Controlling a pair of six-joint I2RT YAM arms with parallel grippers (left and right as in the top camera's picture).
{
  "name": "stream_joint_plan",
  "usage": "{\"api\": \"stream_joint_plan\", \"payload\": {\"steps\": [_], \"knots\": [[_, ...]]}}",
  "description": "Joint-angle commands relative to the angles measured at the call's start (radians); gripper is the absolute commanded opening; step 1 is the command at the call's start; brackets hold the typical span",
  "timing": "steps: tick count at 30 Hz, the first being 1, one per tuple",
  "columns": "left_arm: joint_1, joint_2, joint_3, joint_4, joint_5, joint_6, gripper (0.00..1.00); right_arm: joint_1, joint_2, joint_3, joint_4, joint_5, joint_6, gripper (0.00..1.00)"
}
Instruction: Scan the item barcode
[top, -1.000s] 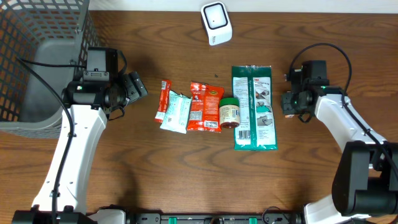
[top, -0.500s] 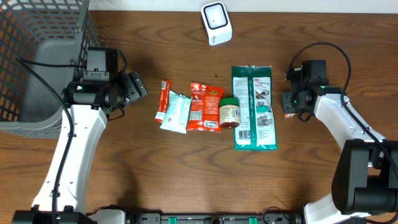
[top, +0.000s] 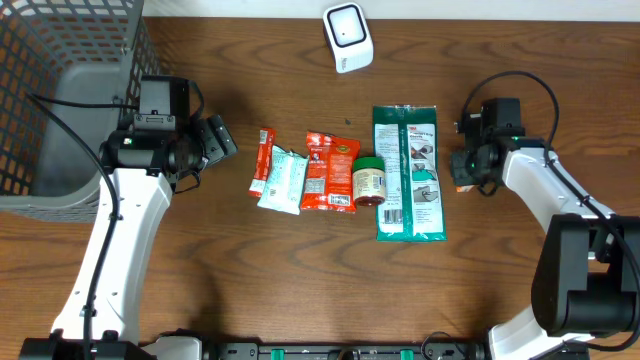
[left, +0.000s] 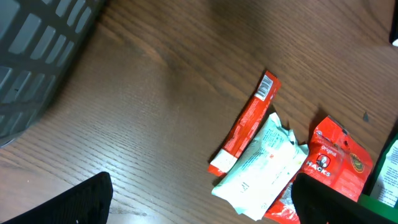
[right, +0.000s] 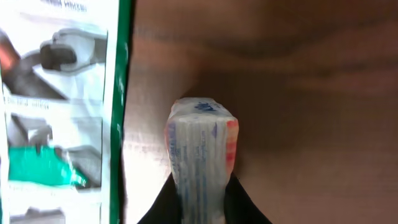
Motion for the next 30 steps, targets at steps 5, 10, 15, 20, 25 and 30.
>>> {"api": "stream_joint_plan", "payload": {"steps": [5,10,15,20,25,30], "knots": [[0.003,0.004,0.011,-0.005,-0.012,0.017,0.92,0.009,-0.118,0.182,-0.189,-0.002,0.095,0.01],[0.003,0.004,0.011,-0.005,-0.012,0.017,0.92,0.024,-0.152,0.435,-0.439,-0.016,0.203,0.01],[0.003,0.004,0.011,-0.005,-0.012,0.017,0.92,0.048,-0.148,0.681,-0.662,-0.051,0.239,0.01],[0.003,0.004,0.011,-0.005,-0.012,0.017,0.92,0.083,-0.113,0.915,-0.772,-0.089,0.281,0.01],[0.003,0.004,0.011,-0.005,-0.012,0.017,0.92,0.158,0.052,1.222,-0.876,-0.104,0.312,0.01],[0.003,0.004,0.011,-0.005,-0.012,0.017,0.92,0.249,0.297,1.473,-0.887,-0.099,0.314,0.01]]}}
